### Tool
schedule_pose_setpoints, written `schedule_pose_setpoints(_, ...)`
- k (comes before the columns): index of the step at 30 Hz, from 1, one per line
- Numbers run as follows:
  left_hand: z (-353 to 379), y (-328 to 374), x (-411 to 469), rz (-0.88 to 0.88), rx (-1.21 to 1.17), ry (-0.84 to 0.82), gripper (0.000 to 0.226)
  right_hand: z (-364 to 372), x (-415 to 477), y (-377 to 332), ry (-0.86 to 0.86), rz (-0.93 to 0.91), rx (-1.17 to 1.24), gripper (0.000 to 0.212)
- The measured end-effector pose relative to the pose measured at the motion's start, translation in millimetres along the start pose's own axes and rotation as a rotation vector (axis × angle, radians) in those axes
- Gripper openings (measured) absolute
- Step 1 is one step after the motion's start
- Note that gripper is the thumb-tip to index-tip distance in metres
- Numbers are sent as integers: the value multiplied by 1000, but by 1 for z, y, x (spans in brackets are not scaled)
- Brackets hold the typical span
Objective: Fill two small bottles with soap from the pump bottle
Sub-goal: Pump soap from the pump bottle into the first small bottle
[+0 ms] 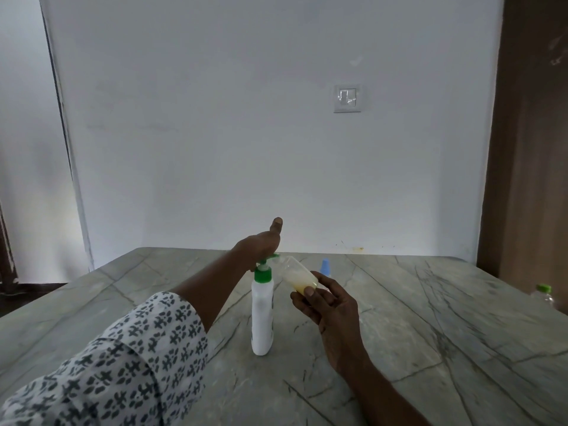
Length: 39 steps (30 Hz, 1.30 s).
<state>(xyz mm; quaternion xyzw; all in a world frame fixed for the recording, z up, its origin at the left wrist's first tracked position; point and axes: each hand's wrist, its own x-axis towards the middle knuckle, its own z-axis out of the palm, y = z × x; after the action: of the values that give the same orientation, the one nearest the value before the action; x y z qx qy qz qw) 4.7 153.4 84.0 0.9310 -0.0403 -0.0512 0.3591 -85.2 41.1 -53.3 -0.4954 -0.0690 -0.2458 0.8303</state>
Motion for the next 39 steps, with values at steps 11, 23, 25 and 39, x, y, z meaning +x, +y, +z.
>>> schedule_pose_setpoints(11,5,0,0,-9,17,19,84,0,0,1,30,-37,-29,37)
schedule_pose_setpoints(23,5,-3,3,-8,3,-10,86,-1,0,3,42,-36,-67,33)
schedule_pose_setpoints(25,2,0,5,0,10,-8,87,0,0,2,34,-33,-56,33)
schedule_pose_setpoints(39,7,-2,1,-13,25,17,85,-2,-1,2,17,-23,-25,35)
